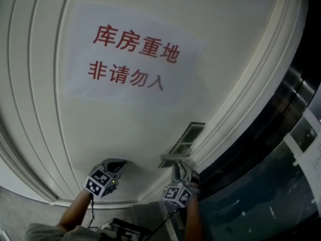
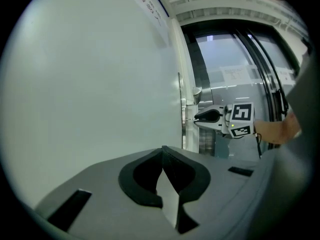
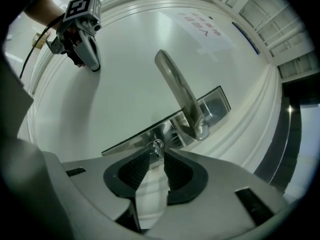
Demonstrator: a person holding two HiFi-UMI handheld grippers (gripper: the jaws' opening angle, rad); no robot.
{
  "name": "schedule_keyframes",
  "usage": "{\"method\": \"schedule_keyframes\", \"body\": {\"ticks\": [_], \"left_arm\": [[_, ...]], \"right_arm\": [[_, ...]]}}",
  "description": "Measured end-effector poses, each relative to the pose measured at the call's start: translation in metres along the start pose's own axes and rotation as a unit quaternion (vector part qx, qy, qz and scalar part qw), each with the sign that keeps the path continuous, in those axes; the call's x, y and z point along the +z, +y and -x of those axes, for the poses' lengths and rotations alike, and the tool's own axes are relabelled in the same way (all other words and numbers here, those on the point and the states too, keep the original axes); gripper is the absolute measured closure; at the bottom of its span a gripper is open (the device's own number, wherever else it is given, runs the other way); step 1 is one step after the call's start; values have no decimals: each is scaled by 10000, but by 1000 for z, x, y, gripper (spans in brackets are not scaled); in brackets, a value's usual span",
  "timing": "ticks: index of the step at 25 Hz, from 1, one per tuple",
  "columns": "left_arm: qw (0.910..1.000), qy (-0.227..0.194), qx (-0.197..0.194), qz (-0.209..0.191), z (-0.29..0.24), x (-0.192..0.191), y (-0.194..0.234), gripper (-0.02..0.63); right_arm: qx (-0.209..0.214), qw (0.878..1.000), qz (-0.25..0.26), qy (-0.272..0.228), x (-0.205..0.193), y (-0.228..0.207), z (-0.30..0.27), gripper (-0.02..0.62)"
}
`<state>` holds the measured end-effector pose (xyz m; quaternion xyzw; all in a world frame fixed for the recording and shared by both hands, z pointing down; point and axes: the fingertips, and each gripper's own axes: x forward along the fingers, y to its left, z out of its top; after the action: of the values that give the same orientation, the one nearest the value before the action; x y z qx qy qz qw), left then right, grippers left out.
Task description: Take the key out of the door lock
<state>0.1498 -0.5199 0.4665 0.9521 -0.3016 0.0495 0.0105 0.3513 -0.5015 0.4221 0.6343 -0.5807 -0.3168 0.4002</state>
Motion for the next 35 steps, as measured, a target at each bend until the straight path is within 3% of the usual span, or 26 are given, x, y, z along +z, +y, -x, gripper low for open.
{"method": "schedule_keyframes", "body": {"ticks": [16,35], "left_arm": [[9999,-92,-72,66,-4,1,-1,600],[9999,-125,-51,108,-2,0,-1,601]], "right_arm": [[-71,9968,788,103,-1,0,-9,496],[-276,9890,1440,203,-3,-2,-9,566]]}}
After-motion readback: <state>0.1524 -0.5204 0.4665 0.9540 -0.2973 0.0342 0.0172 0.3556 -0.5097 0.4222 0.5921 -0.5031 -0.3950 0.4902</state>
